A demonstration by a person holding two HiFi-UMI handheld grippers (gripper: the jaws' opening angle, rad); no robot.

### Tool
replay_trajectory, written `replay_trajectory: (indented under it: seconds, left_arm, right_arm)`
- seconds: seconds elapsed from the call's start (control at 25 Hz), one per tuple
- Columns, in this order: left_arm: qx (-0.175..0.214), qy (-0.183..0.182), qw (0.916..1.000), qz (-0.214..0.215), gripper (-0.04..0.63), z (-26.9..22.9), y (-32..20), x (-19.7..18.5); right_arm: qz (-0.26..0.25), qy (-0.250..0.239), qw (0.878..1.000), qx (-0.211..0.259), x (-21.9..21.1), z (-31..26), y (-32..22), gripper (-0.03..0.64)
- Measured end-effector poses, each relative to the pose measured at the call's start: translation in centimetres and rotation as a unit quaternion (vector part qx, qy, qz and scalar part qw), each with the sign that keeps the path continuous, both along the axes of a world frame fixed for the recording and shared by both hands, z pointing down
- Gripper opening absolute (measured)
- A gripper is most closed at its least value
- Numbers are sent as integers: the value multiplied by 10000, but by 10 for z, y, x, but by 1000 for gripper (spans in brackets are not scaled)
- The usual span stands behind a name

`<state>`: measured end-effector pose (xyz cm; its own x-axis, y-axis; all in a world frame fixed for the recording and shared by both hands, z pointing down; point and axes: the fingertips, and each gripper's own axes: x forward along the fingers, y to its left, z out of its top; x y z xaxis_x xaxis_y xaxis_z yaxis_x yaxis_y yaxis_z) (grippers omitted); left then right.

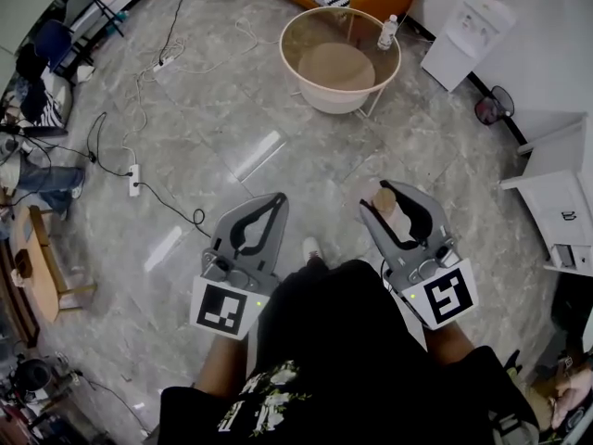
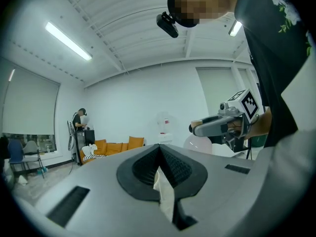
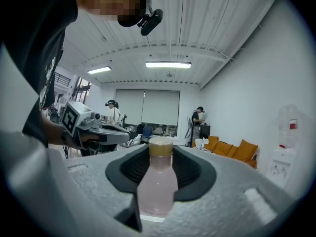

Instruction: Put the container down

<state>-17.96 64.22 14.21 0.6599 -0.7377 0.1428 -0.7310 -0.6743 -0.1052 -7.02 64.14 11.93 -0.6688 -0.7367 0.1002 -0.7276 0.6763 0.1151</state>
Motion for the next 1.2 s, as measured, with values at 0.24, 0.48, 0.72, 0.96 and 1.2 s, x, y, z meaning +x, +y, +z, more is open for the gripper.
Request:
replay_trajectory:
  seconds: [0.24, 0.48, 0.72, 0.96, 1.2]
  left_arm:
    - [-7, 187, 9997, 150, 8, 4, -12, -13]
    - [-5, 353, 9991, 228, 8, 5, -13, -14]
    - [-98, 290, 9992, 265, 9, 10, -16, -20]
    - [29, 233, 9994, 243, 8, 4, -31, -22]
    - [17, 104, 9999, 86, 8, 8, -56, -43]
  right_arm:
    - [282, 51, 9996, -16, -6, 2, -5, 137]
    - [478, 73, 9988, 3, -2, -2, -2, 137]
    - [406, 104, 9991, 13, -13, -2, -11, 137]
    - [265, 95, 9996, -79, -23, 2, -29, 137]
    - [83, 100, 9999, -81, -43, 5, -58, 137]
